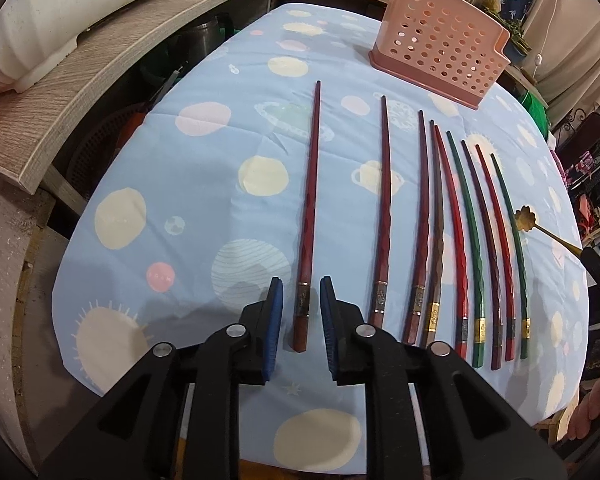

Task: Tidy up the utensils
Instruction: 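Grasp the end dark-red chopstick with the left tool while the right tool grasps the gold spoon, then lift both held utensils into the pink holder and open both tools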

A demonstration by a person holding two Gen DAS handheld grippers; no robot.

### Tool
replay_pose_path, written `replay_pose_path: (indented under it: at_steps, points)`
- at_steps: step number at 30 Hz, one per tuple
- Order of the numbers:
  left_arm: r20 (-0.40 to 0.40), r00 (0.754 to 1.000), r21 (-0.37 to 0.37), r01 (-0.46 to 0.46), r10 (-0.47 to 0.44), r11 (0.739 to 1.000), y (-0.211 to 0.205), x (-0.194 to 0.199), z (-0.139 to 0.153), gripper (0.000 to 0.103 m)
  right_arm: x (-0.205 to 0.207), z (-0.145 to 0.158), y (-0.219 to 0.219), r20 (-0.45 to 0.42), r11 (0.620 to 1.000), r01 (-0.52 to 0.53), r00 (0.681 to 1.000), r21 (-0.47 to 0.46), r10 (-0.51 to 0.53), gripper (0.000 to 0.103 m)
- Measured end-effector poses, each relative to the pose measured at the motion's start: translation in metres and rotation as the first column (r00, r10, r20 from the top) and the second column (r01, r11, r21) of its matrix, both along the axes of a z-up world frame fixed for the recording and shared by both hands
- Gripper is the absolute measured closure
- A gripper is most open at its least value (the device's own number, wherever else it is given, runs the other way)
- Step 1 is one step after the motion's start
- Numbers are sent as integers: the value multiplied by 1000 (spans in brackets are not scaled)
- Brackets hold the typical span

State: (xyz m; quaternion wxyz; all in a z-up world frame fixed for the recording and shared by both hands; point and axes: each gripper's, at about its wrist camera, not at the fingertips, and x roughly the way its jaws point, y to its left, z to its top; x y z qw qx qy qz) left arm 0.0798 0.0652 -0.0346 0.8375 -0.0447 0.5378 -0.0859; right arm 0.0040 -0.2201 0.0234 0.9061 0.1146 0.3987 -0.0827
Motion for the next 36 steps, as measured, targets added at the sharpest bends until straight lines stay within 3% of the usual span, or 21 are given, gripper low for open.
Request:
replay_pose_path:
  at_steps: [5,7,14,22,29,36]
  points:
    - [-19,1000,17,18,-18,1000,-5,-1,-9,85,-2,3,1,7,1000,3,1000,-2,-3,101]
    - [-19,999,26,30,-30,999,-6,-2,-9,96,-3,5,0,12,1000,6,1000,-2,-6,101]
    - [26,999,28,35,-36,999,-4,-5,5,96,-6,17,-3,37,1000,18,999,1,-18,101]
    - [155,988,-13,-6,8,1000,12,10,67,96,-1,47,-13,95,999,25,995,26,-27,101]
    - [281,960,-23,-9,15,1000,11,47,135,96,17,77,-26,150,999,29,988,39,-34,101]
    - [412,911,-49,25,-3,998,-10,83,202,96,55,104,-44,209,998,21,977,63,-33,101]
